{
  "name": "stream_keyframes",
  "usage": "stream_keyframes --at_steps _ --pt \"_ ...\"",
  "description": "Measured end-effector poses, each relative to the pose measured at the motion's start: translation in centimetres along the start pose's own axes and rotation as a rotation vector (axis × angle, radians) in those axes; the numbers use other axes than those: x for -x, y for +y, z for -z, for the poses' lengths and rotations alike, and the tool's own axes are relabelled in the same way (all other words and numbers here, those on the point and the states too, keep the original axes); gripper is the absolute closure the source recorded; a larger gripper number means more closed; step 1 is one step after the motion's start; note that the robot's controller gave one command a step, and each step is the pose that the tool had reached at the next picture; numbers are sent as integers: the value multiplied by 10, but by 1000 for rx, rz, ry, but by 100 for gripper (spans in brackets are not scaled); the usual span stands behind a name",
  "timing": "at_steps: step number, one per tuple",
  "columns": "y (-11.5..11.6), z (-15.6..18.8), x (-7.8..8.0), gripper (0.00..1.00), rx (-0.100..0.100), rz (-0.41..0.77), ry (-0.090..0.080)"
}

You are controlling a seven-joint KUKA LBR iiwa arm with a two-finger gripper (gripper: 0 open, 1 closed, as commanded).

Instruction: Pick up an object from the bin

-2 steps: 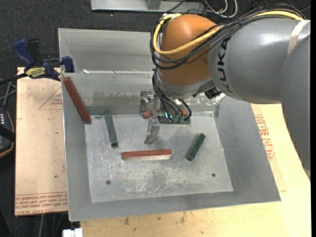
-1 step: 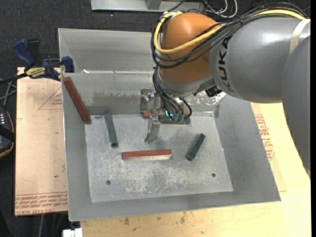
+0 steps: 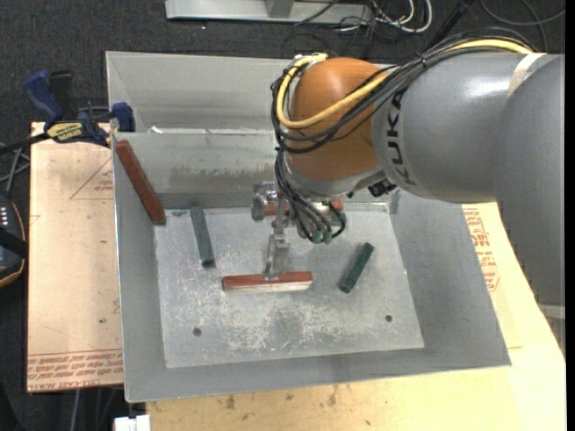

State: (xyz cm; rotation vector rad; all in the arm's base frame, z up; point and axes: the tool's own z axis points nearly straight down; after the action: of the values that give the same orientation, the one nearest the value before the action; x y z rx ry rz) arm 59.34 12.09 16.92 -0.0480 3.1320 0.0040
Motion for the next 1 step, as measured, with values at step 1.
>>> stream_keyframes --at_steps 1 --pt "-30 -97 -58 100 0 155 8"
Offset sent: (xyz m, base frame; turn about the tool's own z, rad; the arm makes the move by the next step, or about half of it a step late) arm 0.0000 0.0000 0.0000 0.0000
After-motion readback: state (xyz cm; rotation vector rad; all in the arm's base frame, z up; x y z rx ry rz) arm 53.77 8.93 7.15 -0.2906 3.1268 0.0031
